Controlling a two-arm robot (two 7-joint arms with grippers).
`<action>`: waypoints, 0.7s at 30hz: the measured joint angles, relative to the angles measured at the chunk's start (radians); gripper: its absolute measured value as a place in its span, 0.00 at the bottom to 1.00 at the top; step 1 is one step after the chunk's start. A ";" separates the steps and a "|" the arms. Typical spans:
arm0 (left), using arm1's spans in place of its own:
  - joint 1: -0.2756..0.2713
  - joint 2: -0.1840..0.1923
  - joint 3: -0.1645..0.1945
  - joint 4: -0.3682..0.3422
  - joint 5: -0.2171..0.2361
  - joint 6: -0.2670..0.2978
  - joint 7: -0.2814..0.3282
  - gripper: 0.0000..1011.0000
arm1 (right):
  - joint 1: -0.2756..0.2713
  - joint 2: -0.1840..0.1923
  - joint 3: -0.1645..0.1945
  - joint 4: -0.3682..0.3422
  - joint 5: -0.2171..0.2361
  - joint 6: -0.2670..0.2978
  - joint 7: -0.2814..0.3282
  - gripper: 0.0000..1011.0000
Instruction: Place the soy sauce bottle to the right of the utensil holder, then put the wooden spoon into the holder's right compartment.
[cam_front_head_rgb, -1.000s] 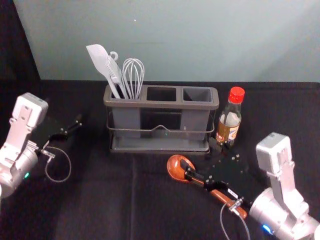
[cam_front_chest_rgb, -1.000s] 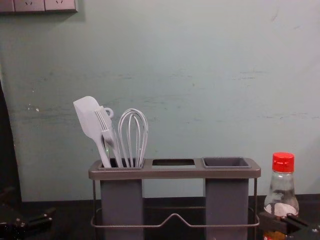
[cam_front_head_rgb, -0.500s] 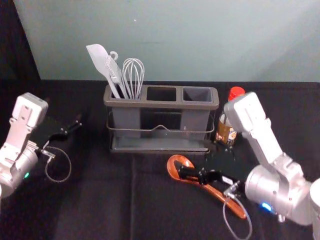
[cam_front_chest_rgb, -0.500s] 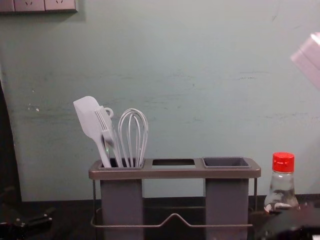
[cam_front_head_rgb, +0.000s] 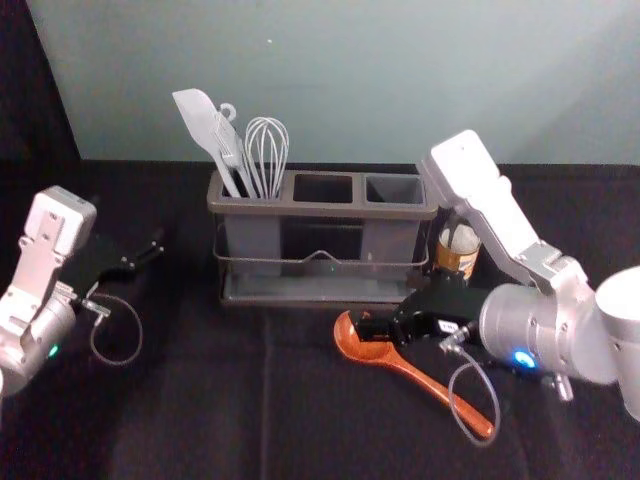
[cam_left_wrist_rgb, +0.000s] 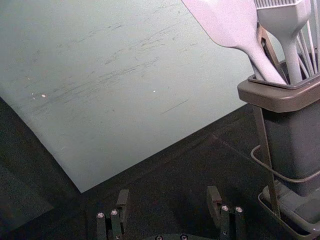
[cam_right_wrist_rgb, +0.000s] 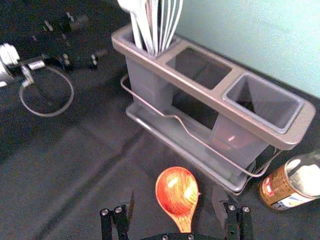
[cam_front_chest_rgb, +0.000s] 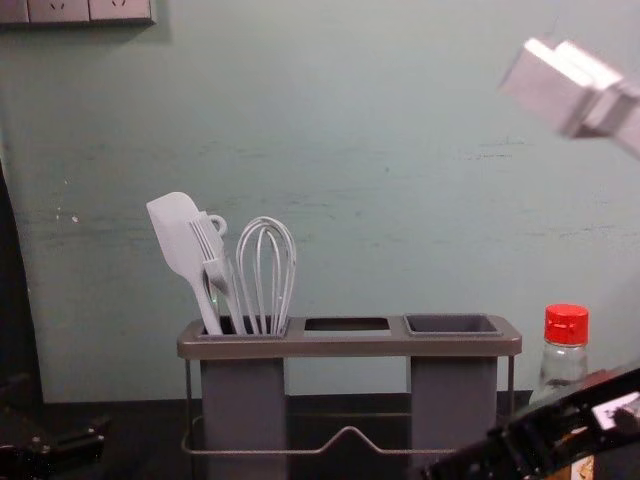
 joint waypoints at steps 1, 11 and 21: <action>0.000 0.000 0.000 0.000 0.000 0.000 0.000 0.99 | 0.023 -0.002 -0.014 0.019 -0.007 0.026 0.005 0.99; 0.000 0.000 0.000 0.000 0.000 0.000 0.000 0.99 | 0.105 -0.018 -0.084 0.137 -0.047 0.084 0.031 0.99; 0.000 0.000 0.000 0.000 0.000 0.000 0.000 0.99 | 0.139 -0.037 -0.106 0.260 -0.066 0.050 0.065 0.99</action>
